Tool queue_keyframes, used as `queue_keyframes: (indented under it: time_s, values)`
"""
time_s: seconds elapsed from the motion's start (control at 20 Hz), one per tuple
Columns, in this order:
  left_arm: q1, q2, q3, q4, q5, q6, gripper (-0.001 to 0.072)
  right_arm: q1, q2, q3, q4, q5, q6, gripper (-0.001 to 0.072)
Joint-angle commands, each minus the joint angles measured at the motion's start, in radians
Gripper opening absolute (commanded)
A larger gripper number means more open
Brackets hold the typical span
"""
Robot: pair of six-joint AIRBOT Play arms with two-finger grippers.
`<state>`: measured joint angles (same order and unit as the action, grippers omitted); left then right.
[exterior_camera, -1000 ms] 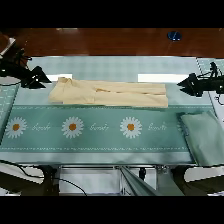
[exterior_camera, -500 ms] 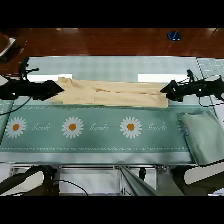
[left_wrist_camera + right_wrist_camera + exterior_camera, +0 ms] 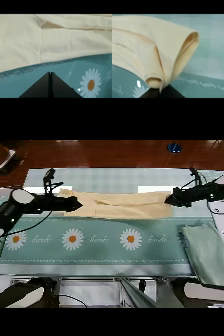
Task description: Fold the shirts.
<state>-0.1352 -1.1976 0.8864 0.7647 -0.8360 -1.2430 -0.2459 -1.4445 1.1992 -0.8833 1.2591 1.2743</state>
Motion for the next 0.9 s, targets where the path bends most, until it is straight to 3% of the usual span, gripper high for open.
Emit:
queue_keyframes:
  time_s: [0.0,0.1,0.35,0.6,0.85]
  values:
    - [-0.147,-0.045,0.003,-0.064,0.174,-0.060,0.0027,-0.002,0.267,-0.093,-0.081,0.035,-0.003,0.0019]
    - [-0.241,-0.115,0.052,-0.063,0.215,-0.064,0.0027,-0.002,0.430,-0.162,-0.095,0.036,0.035,0.0019]
    - [-0.440,-0.395,0.344,-0.061,0.137,-0.106,0.0026,-0.002,0.713,-0.244,-0.087,0.097,0.112,0.0019]
    - [-0.601,-0.693,0.673,-0.059,-0.023,-0.190,0.0026,-0.002,0.801,-0.244,-0.024,0.111,0.136,0.0019]
    - [-0.740,-0.826,0.822,-0.058,-0.086,-0.246,0.0026,-0.002,0.801,-0.244,0.012,0.077,0.135,0.0020]
